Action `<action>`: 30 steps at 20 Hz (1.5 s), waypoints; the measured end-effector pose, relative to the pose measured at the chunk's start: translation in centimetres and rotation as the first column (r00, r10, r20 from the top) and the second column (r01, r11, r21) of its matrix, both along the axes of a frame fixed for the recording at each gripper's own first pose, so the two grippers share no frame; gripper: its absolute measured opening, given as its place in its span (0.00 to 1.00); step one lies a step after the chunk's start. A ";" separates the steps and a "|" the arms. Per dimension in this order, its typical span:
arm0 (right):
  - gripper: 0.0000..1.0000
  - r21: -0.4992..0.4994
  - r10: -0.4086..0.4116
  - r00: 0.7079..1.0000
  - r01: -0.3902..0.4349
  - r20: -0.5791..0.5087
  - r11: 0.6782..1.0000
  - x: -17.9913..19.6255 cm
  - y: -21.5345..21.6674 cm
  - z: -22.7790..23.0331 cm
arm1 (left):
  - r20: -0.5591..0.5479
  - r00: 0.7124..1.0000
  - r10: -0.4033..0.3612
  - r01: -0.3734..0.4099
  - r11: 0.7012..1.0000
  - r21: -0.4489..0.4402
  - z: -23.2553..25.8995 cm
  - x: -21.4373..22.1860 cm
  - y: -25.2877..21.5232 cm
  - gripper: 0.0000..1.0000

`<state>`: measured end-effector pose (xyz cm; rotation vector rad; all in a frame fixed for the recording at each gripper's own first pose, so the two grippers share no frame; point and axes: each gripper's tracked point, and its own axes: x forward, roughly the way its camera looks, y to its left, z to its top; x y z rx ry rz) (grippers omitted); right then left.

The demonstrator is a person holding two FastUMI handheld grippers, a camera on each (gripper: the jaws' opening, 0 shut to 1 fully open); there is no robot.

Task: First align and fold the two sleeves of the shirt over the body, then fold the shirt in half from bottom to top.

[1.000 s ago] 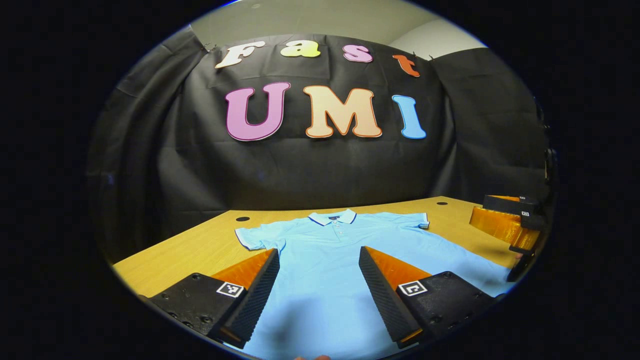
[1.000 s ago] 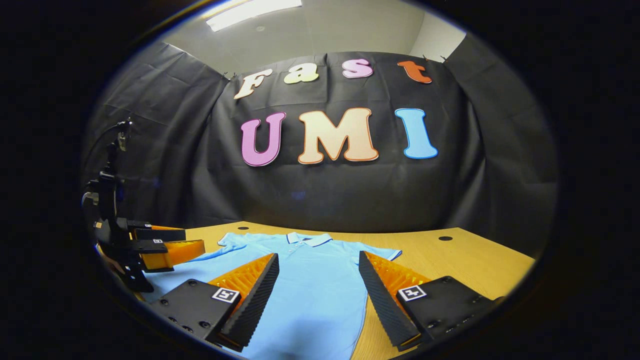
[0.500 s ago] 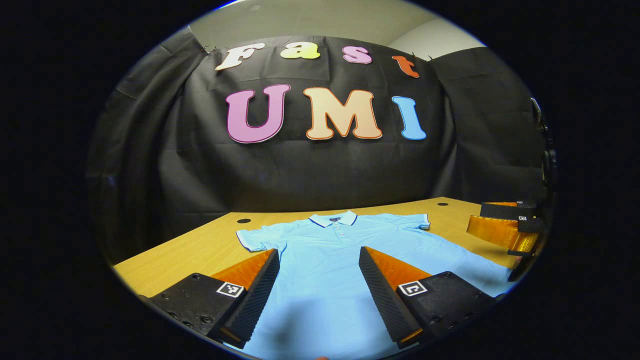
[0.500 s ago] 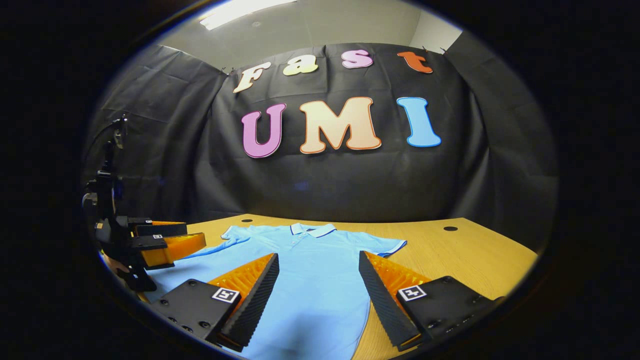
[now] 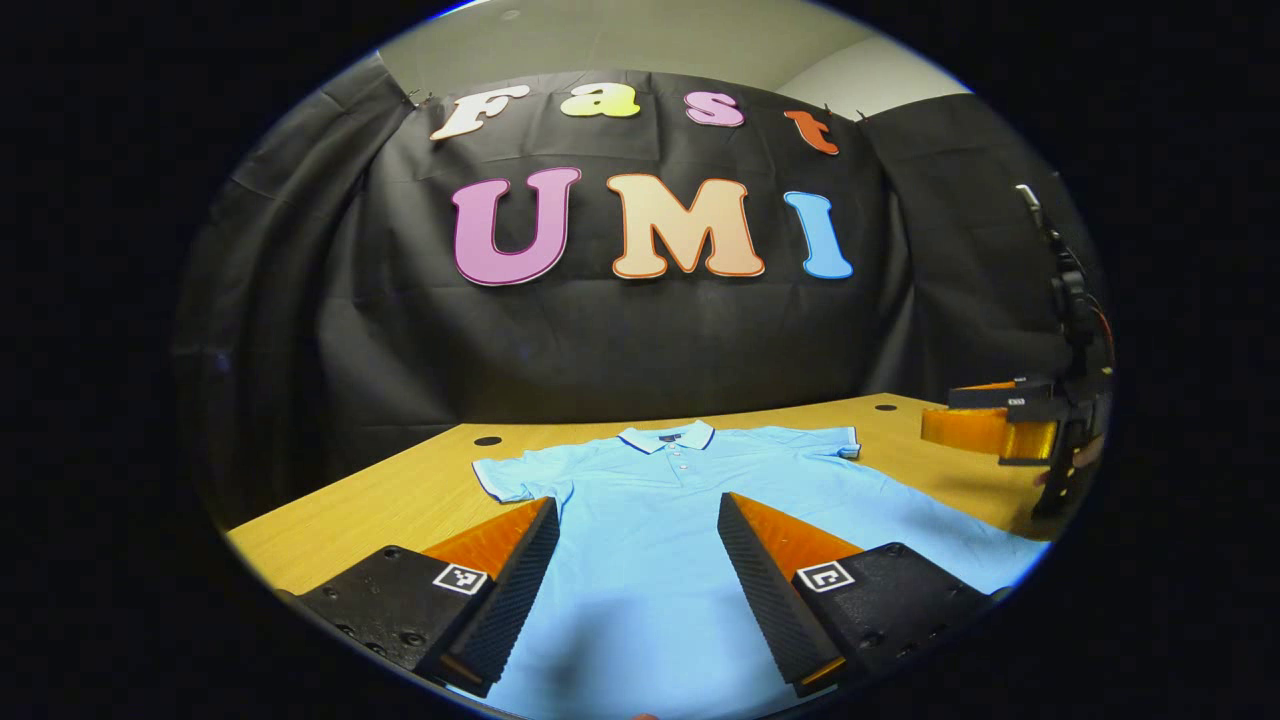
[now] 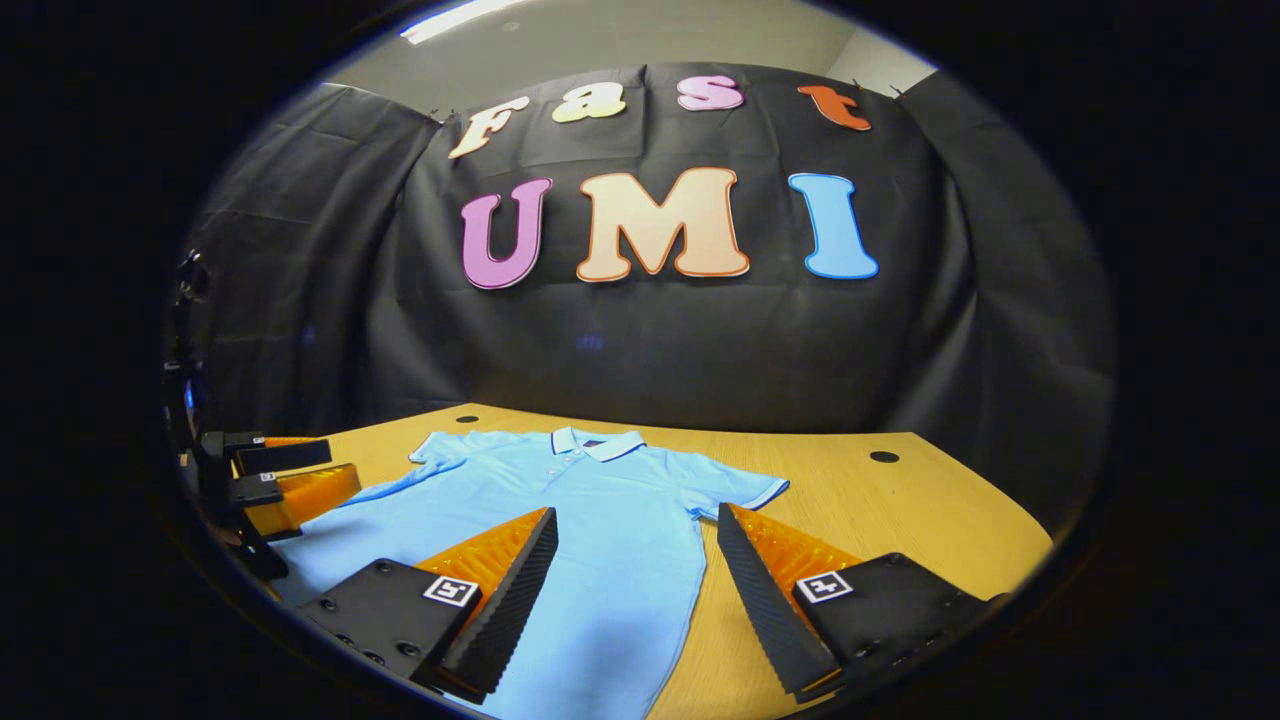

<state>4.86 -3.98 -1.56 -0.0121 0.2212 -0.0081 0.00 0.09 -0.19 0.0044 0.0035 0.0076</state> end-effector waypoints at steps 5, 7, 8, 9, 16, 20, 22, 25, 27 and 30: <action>0.99 -0.001 -0.038 0.995 0.038 -0.091 0.999 5.7 -3.7 0.5 | 0.002 1.000 0.000 0.000 1.000 -0.001 0.2 0.0 0.1 0.96; 0.99 -0.012 -0.061 0.988 0.060 -0.141 0.998 8.3 -5.3 0.0 | 0.003 1.000 0.000 0.000 1.000 -0.002 0.1 -0.1 0.0 0.96; 0.99 -0.010 -0.070 0.983 0.069 -0.169 0.998 9.2 -6.1 -0.4 | 0.003 1.000 0.000 0.000 1.000 -0.002 0.1 -0.1 0.0 0.96; 0.99 0.000 -0.080 0.976 0.082 -0.202 0.997 10.4 -6.7 -0.8 | 0.002 1.000 0.000 0.000 1.000 -0.002 0.1 -0.1 0.0 0.96; 0.99 0.017 -0.154 0.908 0.174 -0.390 0.985 18.4 -11.5 -6.2 | 0.006 1.000 0.001 -0.001 1.000 -0.004 0.1 -0.1 0.2 0.96; 0.98 0.021 -0.202 0.866 0.238 -0.458 0.971 20.1 -13.6 -10.1 | 0.012 1.000 -0.001 0.001 1.000 -0.005 0.3 -0.2 0.1 0.96; 0.98 0.019 -0.211 0.856 0.249 -0.472 0.968 20.1 -14.2 -11.4 | 0.010 1.000 -0.001 0.001 1.000 -0.004 0.2 -0.1 0.1 0.96; 0.96 -0.015 -0.211 0.860 0.231 -0.464 0.973 20.4 -14.4 -11.9 | 0.006 1.000 0.000 0.000 1.000 -0.003 0.2 -0.2 0.1 0.96; 0.96 -0.017 -0.214 0.859 0.233 -0.464 0.972 20.5 -14.4 -12.3 | 0.004 1.000 0.000 0.000 1.000 -0.002 0.1 -0.2 0.2 0.96; 0.98 -0.014 -0.208 0.862 0.227 -0.462 0.974 20.8 -14.1 -12.7 | 0.004 1.000 0.000 0.000 1.000 -0.002 0.1 -0.1 0.2 0.96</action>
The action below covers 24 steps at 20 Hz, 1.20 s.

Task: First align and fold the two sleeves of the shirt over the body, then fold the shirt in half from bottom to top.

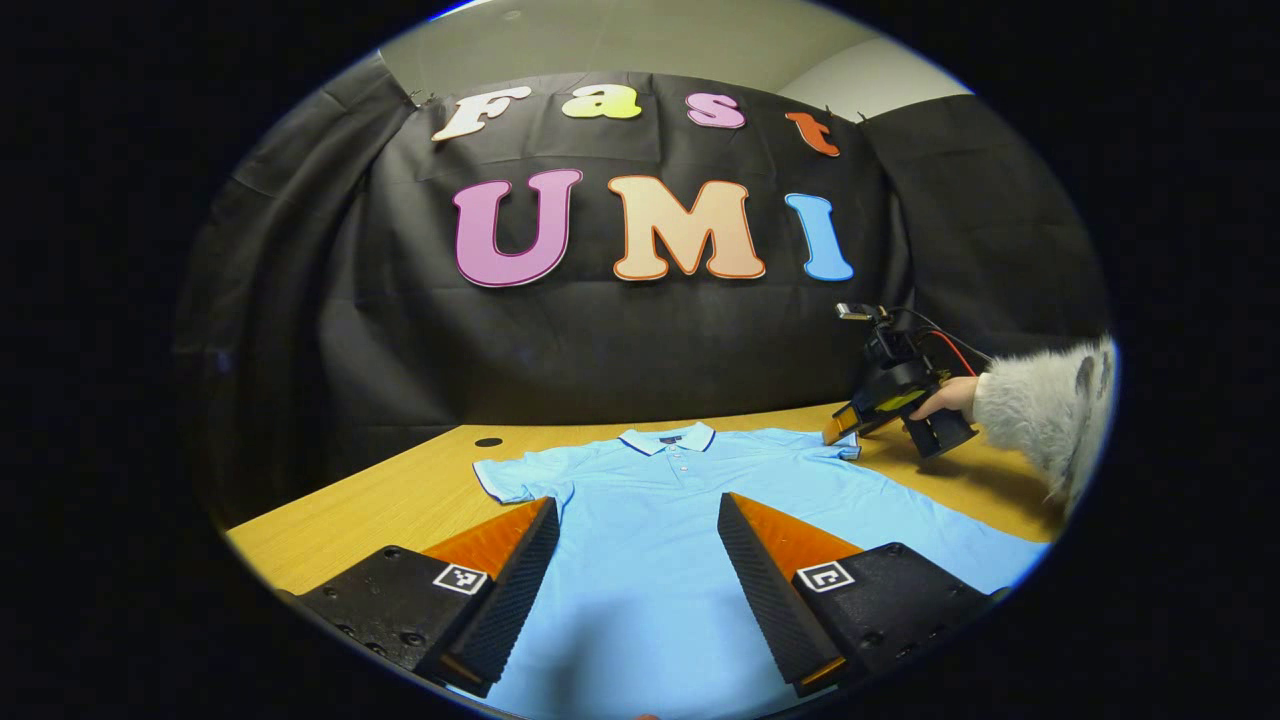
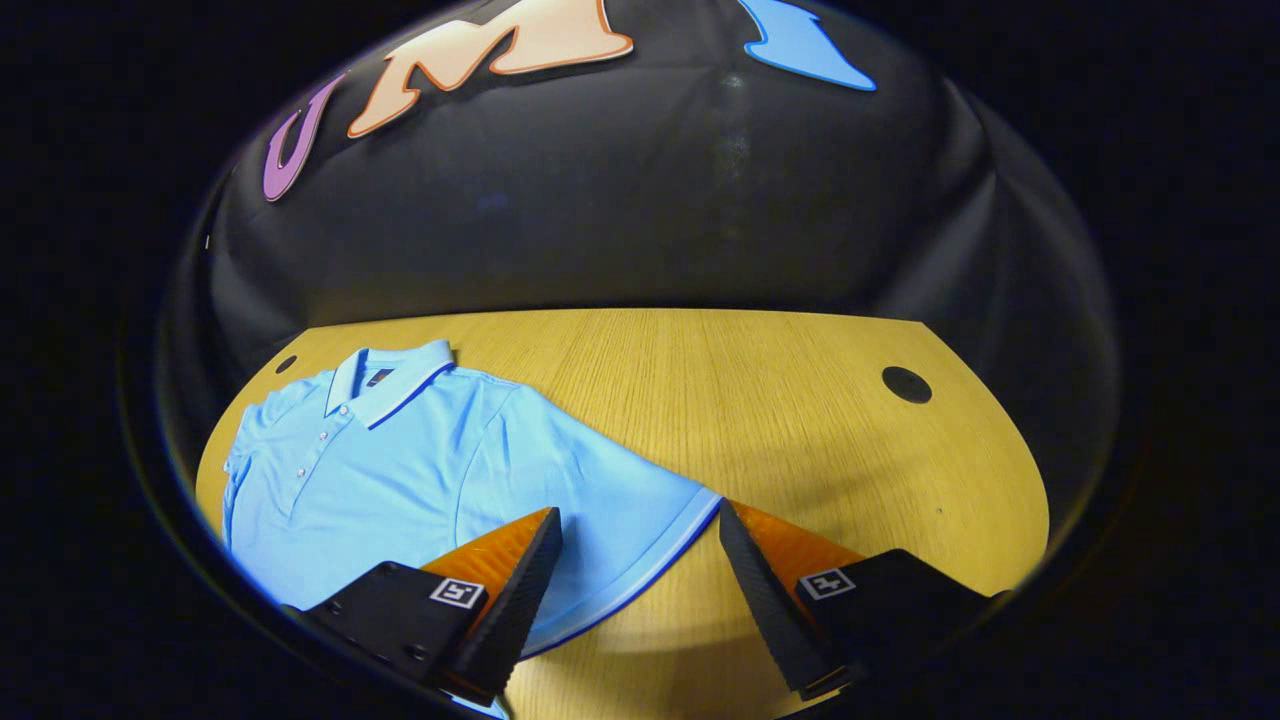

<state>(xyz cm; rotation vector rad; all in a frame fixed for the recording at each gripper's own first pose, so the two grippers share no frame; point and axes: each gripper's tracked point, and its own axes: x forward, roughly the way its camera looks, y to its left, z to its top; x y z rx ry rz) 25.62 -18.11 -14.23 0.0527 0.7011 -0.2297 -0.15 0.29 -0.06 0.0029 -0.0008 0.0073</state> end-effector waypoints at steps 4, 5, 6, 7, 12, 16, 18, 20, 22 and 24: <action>0.95 0.007 -0.007 1.000 0.007 0.009 1.000 0.3 -0.1 0.0 | 0.001 1.000 -0.001 0.001 1.000 -0.001 0.0 0.0 0.0 0.96; 0.87 0.009 -0.009 1.000 0.009 0.009 1.000 0.4 -0.1 0.0 | 0.001 1.000 -0.001 0.001 1.000 -0.001 0.0 0.0 0.0 0.96; 0.80 0.013 -0.013 1.000 0.012 0.009 1.000 0.3 -0.1 0.1 | 0.001 1.000 -0.001 0.001 1.000 -0.001 0.0 0.0 0.0 0.96; 0.67 0.021 -0.015 1.000 0.015 0.007 1.000 0.3 -0.1 0.1 | 0.001 1.000 -0.001 0.001 1.000 -0.001 0.1 0.0 0.0 0.96; 0.16 0.060 -0.014 1.000 0.013 0.013 0.998 0.4 0.6 0.4 | 0.001 1.000 -0.002 0.002 1.000 -0.001 0.1 -0.1 0.1 0.96; 0.09 0.052 -0.014 0.999 0.011 0.048 0.999 0.9 1.1 2.0 | 0.001 1.000 -0.002 0.002 1.000 -0.002 0.1 -0.2 0.1 0.96; 0.09 0.077 -0.009 0.996 0.002 0.093 0.997 1.4 2.2 3.7 | 0.000 1.000 -0.002 0.002 1.000 -0.002 0.1 -0.1 0.1 0.96; 0.09 0.128 0.012 0.989 -0.031 0.150 0.991 2.2 4.5 5.6 | 0.001 1.000 -0.002 0.002 1.000 -0.002 0.1 -0.1 0.1 0.96; 0.09 0.153 0.039 0.981 -0.069 0.192 0.986 2.7 6.5 6.7 | 0.000 1.000 -0.002 0.002 1.000 -0.002 0.1 -0.2 0.1 0.96; 0.09 0.202 0.069 0.977 -0.111 0.202 0.973 2.9 9.2 6.9 | 0.001 1.000 -0.002 0.002 1.000 -0.002 0.1 -0.2 0.1 0.96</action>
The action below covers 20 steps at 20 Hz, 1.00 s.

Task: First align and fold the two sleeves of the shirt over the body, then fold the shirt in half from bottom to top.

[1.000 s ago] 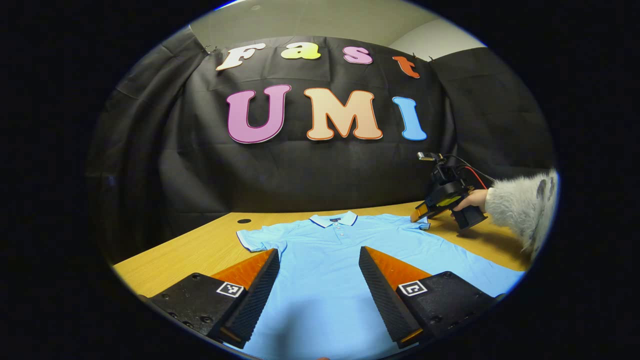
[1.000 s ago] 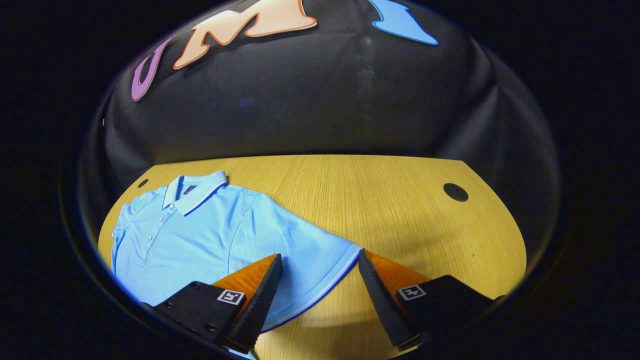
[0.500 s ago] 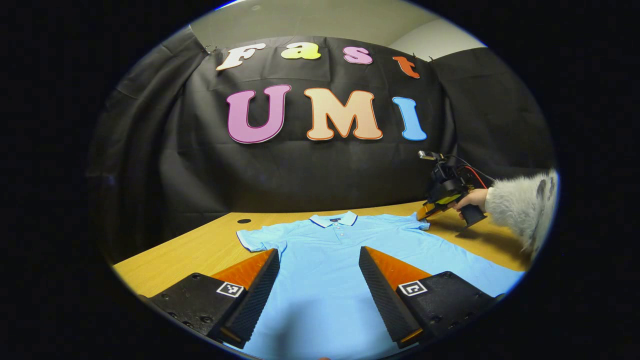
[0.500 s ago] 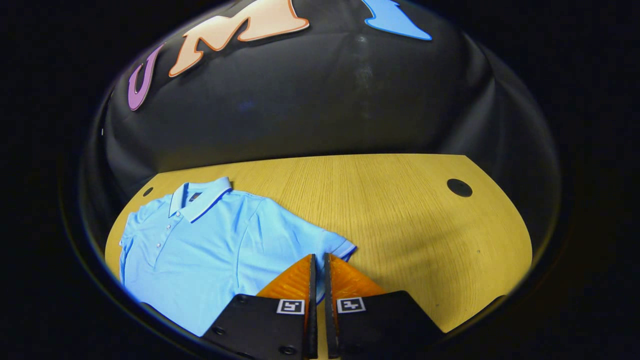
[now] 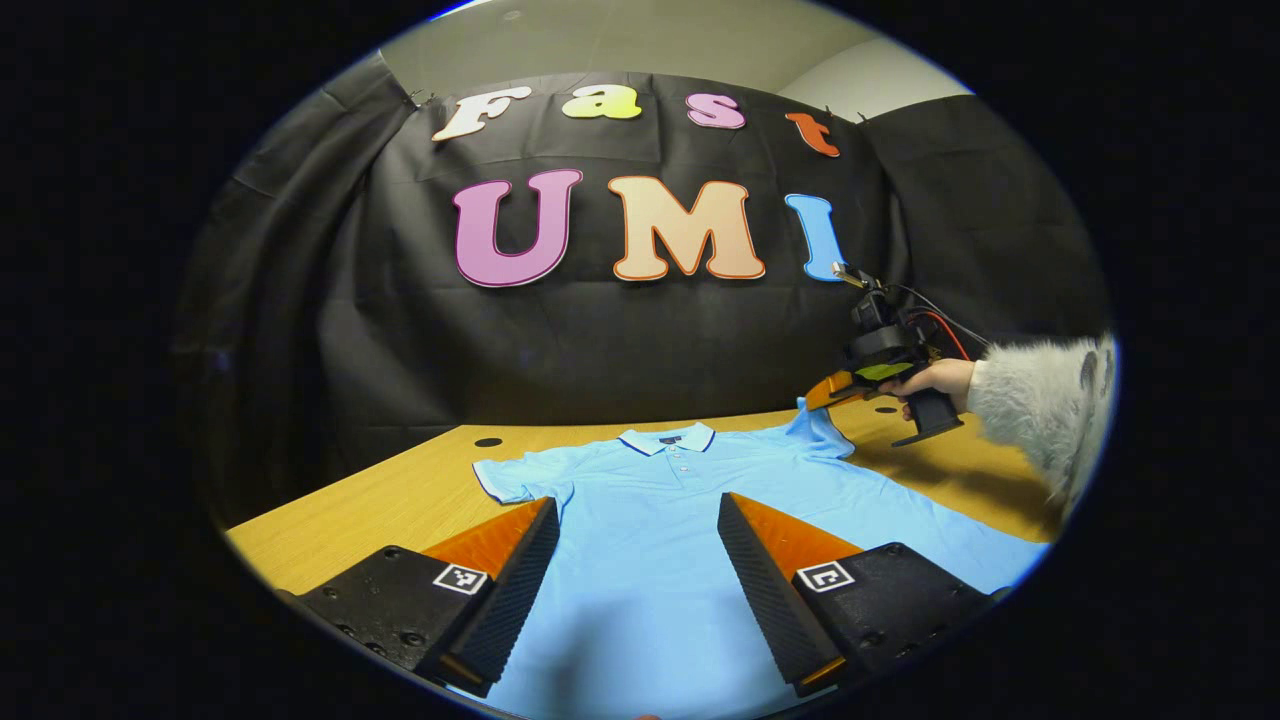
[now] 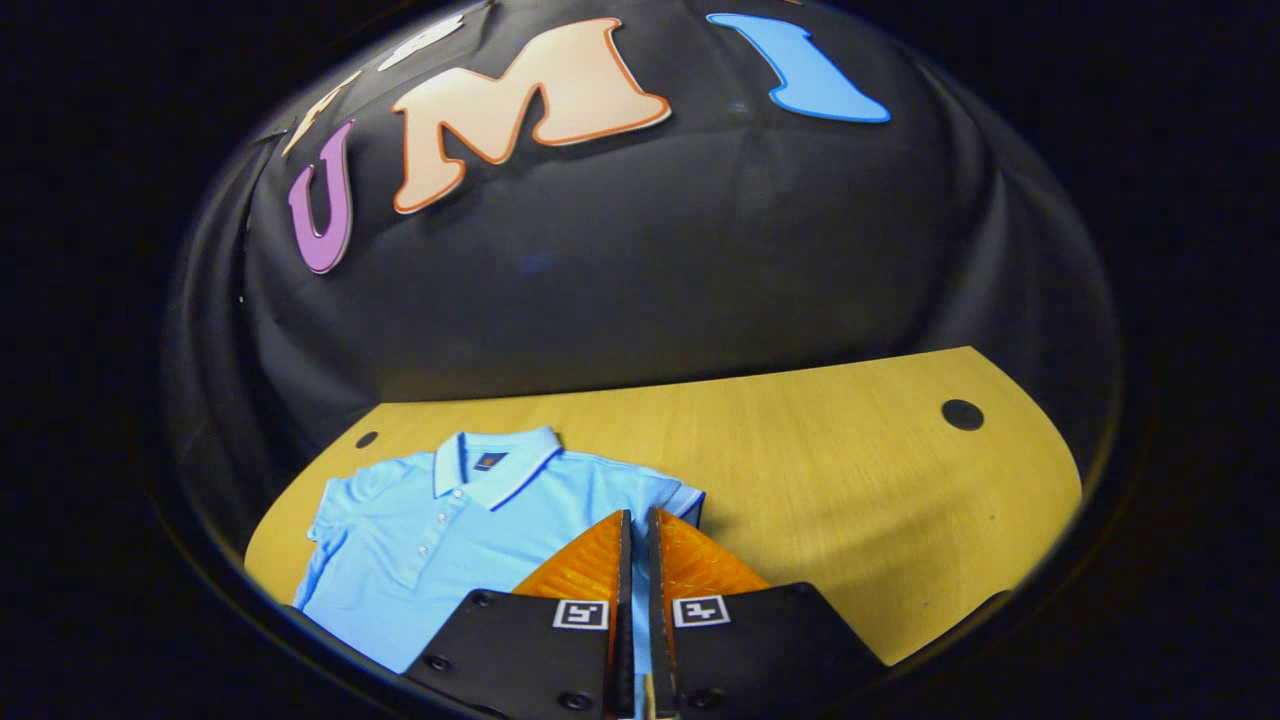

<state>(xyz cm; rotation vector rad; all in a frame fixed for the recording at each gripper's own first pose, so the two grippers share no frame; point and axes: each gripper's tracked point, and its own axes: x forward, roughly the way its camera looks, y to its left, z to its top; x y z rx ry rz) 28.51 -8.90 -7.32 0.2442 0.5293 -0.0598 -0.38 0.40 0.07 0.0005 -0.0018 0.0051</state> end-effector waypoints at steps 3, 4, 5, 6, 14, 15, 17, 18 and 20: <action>0.09 0.062 0.068 0.998 -0.068 0.003 0.996 0.5 4.1 -0.8 | -0.001 1.000 0.000 0.000 1.000 0.000 0.0 0.1 0.0 0.96; 0.09 0.058 0.091 0.996 -0.091 0.004 0.994 0.6 5.2 -1.3 | 0.000 1.000 0.000 0.000 1.000 0.000 0.0 0.0 0.1 0.96; 0.09 0.054 0.108 0.994 -0.108 -0.001 0.993 0.6 6.1 -1.7 | 0.000 1.000 0.000 0.000 1.000 0.000 0.0 0.1 0.1 0.96; 0.09 0.058 0.128 0.992 -0.128 -0.009 0.990 0.5 7.2 -2.2 | 0.001 1.000 0.000 0.000 1.000 0.000 0.0 0.0 0.0 0.96; 0.26 0.172 0.204 0.979 -0.200 -0.009 0.965 0.3 12.3 -2.5 | 0.001 1.000 -0.001 0.001 1.000 0.000 -0.1 0.1 0.1 0.96; 0.21 0.187 0.212 0.977 -0.207 -0.011 0.960 0.1 12.5 -2.4 | 0.001 1.000 -0.001 0.001 1.000 -0.001 0.0 0.2 0.1 0.96; 0.43 0.194 0.235 0.972 -0.227 -0.023 0.955 -0.6 12.8 -2.1 | 0.001 1.000 -0.001 0.001 1.000 -0.001 0.0 0.3 0.1 0.96; 0.53 0.185 0.252 0.967 -0.243 -0.026 0.952 -1.1 13.1 -1.9 | 0.002 1.000 -0.001 0.001 1.000 -0.001 0.0 0.2 0.1 0.96; 0.95 0.137 0.274 0.962 -0.271 -0.005 0.953 -2.0 13.3 -1.0 | 0.002 1.000 -0.001 0.001 1.000 -0.001 -0.1 0.2 0.2 0.96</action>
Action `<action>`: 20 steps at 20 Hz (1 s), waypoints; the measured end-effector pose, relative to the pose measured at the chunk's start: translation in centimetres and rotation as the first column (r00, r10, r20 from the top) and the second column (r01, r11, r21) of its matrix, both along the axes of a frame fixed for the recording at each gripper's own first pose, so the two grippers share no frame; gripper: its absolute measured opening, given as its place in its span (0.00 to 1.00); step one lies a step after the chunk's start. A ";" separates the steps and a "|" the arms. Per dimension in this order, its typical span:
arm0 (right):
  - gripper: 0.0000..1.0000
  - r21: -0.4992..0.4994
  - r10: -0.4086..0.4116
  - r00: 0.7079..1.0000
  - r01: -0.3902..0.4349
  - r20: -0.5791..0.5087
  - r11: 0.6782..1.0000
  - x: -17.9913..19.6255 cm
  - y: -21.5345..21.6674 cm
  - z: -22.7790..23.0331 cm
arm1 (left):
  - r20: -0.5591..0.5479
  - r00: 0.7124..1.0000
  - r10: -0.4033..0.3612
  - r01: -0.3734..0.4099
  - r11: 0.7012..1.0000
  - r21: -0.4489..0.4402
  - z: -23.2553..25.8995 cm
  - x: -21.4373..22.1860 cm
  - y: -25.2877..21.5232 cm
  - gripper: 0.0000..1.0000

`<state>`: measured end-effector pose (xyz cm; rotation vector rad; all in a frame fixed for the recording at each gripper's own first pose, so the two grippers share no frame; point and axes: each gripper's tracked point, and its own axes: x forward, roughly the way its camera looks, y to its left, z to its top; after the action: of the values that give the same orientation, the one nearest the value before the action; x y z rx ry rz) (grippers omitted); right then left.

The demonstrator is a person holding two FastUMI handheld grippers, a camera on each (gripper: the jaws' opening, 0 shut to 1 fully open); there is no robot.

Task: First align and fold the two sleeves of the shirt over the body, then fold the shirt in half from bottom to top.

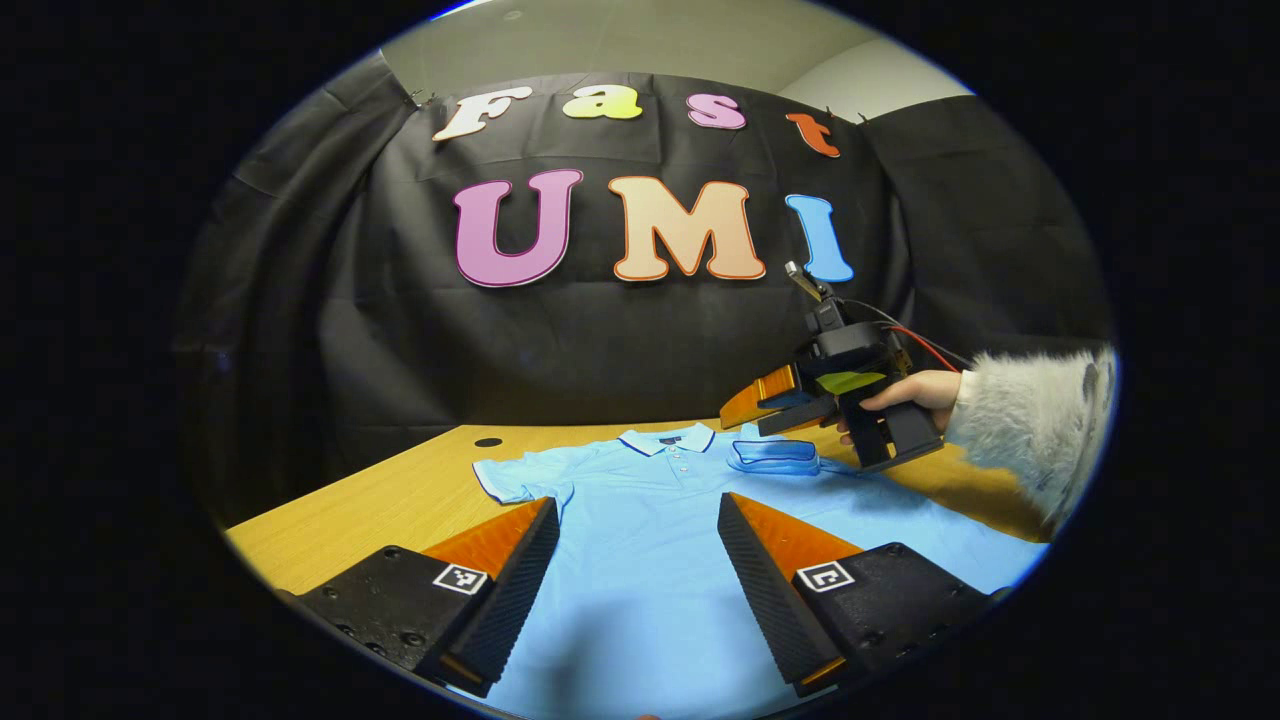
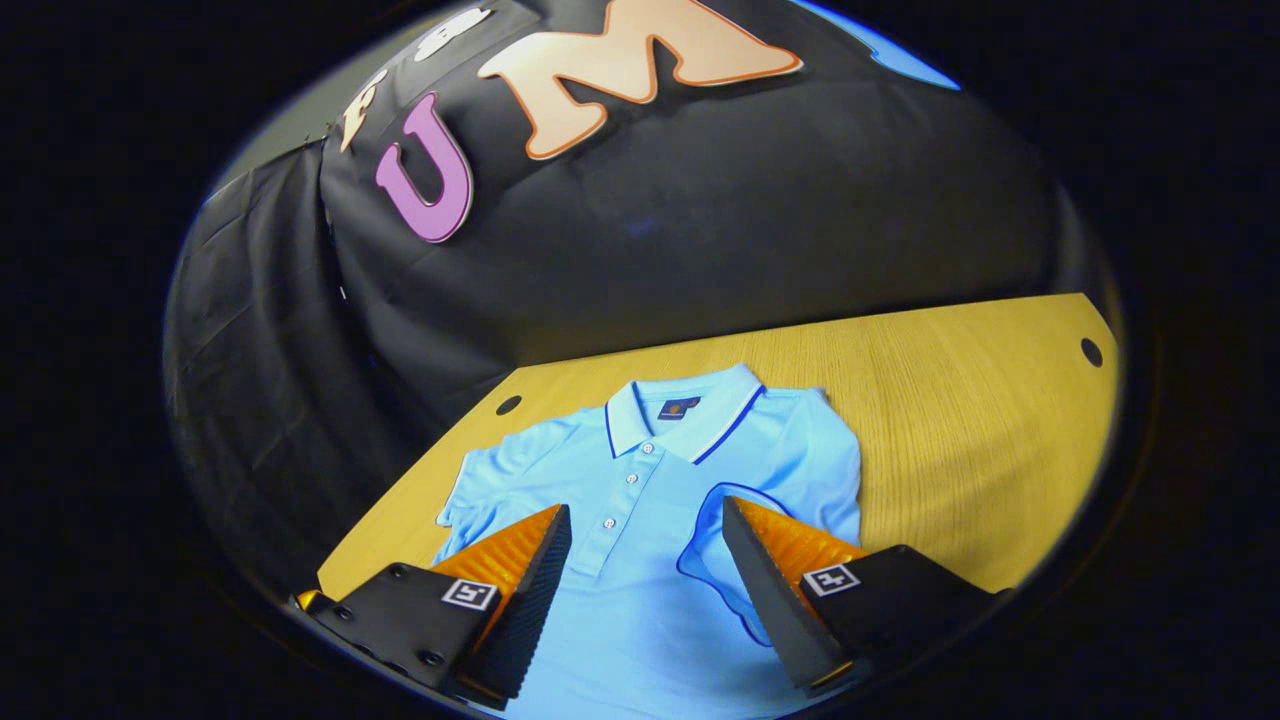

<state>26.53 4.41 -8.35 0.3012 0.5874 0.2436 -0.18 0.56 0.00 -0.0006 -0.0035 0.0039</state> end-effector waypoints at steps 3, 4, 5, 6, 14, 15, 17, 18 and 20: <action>0.97 -0.024 0.032 0.998 -0.030 0.062 0.999 -2.2 1.0 2.0 | 0.000 1.000 0.000 0.000 1.000 0.000 0.0 0.0 0.0 0.96; 0.98 -0.023 0.040 0.996 -0.038 0.084 0.999 -3.2 1.3 2.7 | 0.001 1.000 0.001 -0.001 1.000 0.000 -0.1 0.0 0.0 0.96; 0.98 -0.027 0.045 0.993 -0.043 0.107 0.999 -4.3 1.4 3.4 | 0.002 1.000 0.001 -0.001 1.000 0.000 0.0 0.0 0.0 0.96; 0.98 -0.041 0.049 0.991 -0.044 0.126 0.998 -5.6 1.4 3.9 | 0.001 1.000 0.001 -0.001 1.000 0.000 0.0 0.0 0.0 0.96; 0.97 -0.144 0.006 0.962 0.035 0.274 0.989 -16.0 -2.0 6.1 | -0.024 0.999 -0.025 0.024 1.000 -0.018 -0.3 0.7 0.0 0.96; 0.97 -0.152 -0.007 0.956 0.054 0.295 0.987 -17.0 -2.7 6.2 | -0.051 0.998 -0.028 0.027 1.000 -0.015 -0.5 1.0 0.2 0.95; 0.97 -0.156 -0.023 0.952 0.074 0.306 0.985 -19.0 -3.5 5.8 | -0.087 0.996 -0.025 0.025 1.000 -0.012 -0.8 1.1 1.2 0.95; 0.98 -0.148 -0.032 0.950 0.081 0.310 0.986 -19.9 -3.7 5.7 | -0.098 0.995 -0.026 0.025 1.000 -0.015 -0.5 1.2 1.7 0.96; 0.97 -0.138 -0.042 0.950 0.088 0.308 0.986 -21.2 -4.3 5.4 | -0.126 0.992 -0.029 0.028 1.000 -0.013 -0.1 1.9 2.7 0.96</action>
<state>5.35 0.07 -2.95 0.1320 0.2875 0.1760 1.72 3.26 -0.07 -0.0118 0.1232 -0.0248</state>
